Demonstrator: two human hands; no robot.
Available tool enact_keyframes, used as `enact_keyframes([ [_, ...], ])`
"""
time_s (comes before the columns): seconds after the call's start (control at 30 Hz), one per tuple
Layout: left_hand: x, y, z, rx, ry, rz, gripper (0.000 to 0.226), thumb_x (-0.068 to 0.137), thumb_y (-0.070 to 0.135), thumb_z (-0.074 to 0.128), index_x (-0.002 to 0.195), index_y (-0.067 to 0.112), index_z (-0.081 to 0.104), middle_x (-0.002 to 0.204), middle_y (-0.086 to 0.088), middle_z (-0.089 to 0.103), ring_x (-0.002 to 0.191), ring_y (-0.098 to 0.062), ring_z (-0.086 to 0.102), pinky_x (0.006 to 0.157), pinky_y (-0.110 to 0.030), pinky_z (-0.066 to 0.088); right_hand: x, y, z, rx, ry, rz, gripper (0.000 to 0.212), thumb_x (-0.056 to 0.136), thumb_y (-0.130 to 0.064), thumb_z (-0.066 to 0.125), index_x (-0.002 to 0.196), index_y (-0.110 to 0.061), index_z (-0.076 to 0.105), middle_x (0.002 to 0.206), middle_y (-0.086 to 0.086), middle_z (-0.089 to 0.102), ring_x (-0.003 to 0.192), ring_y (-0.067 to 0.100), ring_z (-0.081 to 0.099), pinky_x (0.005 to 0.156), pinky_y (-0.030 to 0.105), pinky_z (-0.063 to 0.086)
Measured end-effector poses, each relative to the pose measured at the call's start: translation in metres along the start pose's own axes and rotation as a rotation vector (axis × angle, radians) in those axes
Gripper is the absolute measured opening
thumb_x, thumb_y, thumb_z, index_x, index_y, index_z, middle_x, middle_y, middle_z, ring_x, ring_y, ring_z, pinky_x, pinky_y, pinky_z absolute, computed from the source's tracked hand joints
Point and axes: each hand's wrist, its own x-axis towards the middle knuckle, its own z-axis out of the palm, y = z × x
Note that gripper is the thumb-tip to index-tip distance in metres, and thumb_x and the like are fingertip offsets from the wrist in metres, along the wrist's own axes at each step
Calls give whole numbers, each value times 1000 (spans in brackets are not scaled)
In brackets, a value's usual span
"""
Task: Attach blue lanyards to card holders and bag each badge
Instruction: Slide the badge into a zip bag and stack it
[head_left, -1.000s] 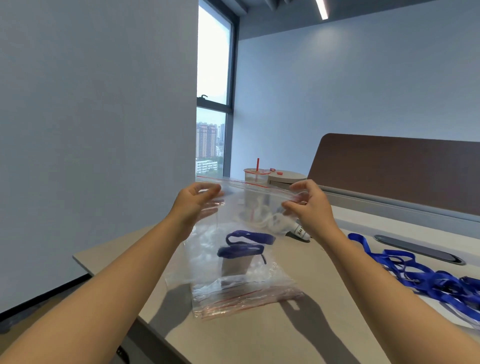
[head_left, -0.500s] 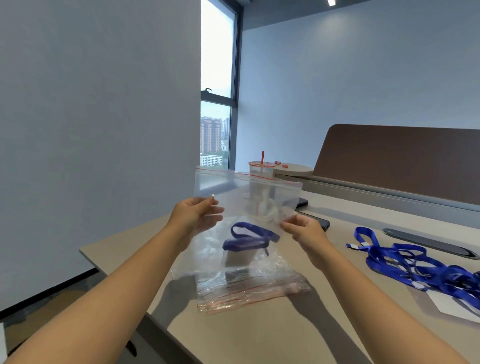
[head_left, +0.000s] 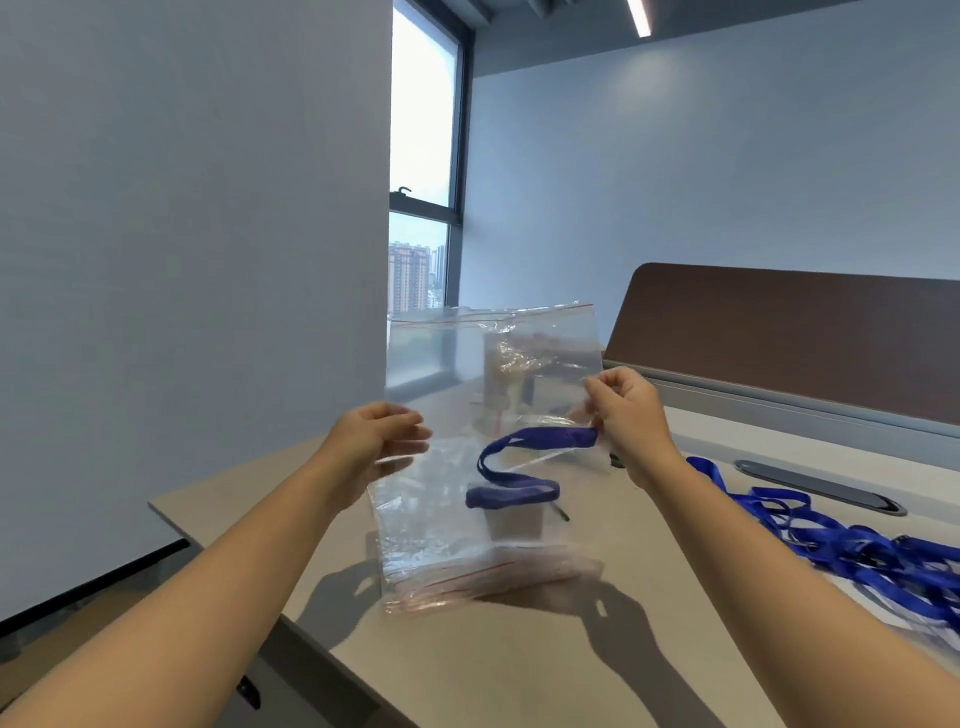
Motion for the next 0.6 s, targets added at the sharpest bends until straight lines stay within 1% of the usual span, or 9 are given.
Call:
enact_keyframes([
  [0.1, -6, 20, 21, -39, 11, 119, 16, 91, 11, 49, 76, 12, 54, 73, -4, 62, 61, -15, 61, 60, -23, 49, -7, -14, -23, 5, 42, -35, 18, 96, -14, 38, 79, -16, 46, 62, 4, 57, 47, 7, 48, 41, 14, 37],
  [0.17, -11, 31, 38, -27, 2, 193, 15, 92, 12, 48, 78, 16, 54, 74, -2, 62, 51, -9, 60, 49, -15, 49, -14, -23, -43, 1, 98, -72, 19, 96, -14, 37, 80, -18, 47, 63, 4, 56, 50, 9, 49, 42, 12, 37],
  [0.23, -16, 39, 58, -7, -11, 257, 12, 93, 11, 47, 86, 17, 55, 75, -2, 61, 54, -13, 56, 43, -11, 47, -22, -28, -63, -23, 180, -123, 19, 96, -17, 39, 80, -20, 48, 63, 3, 56, 55, 11, 51, 47, 14, 41],
  [0.27, -19, 42, 68, -6, -22, 286, 10, 93, 10, 46, 93, 15, 55, 76, -3, 60, 56, -15, 54, 42, -11, 47, -26, -30, -73, -49, 225, -147, 17, 96, -18, 40, 82, -19, 50, 63, 2, 56, 57, 11, 53, 54, 17, 44],
  [0.33, -28, 48, 91, -38, -64, 330, 17, 92, 7, 46, 107, 13, 52, 76, -4, 58, 57, -17, 51, 41, -12, 48, -36, -34, -95, -101, 299, -170, 13, 95, -21, 40, 92, -15, 51, 62, 0, 56, 60, 10, 55, 66, 26, 47],
  [0.37, -33, 50, 103, -60, -96, 343, 22, 92, 5, 46, 112, 14, 50, 77, -5, 57, 56, -16, 50, 40, -12, 47, -42, -36, -107, -112, 326, -163, 13, 96, -21, 39, 96, -14, 50, 62, 1, 56, 59, 11, 56, 68, 28, 49],
  [0.47, -49, 54, 140, -84, -191, 372, 40, 90, 1, 48, 127, 16, 42, 80, -7, 57, 53, -14, 50, 37, -14, 44, -66, -43, -145, -88, 389, -125, 20, 97, -17, 35, 113, -13, 46, 68, 3, 58, 51, 11, 56, 53, 21, 52],
  [0.53, -60, 53, 165, -101, -273, 394, 51, 89, -1, 49, 134, 18, 34, 83, -2, 61, 48, -8, 51, 40, -16, 45, -83, -45, -171, -92, 430, -119, 27, 97, -14, 34, 123, -18, 40, 83, 5, 62, 38, 5, 52, 45, 14, 50],
  [0.6, -72, 51, 190, -116, -362, 417, 59, 89, -4, 47, 138, 22, 29, 103, -3, 62, 49, -3, 53, 42, -16, 46, -99, -45, -196, -139, 483, -115, 36, 97, -12, 33, 131, -23, 36, 100, 6, 62, 31, 2, 47, 42, 11, 47],
])
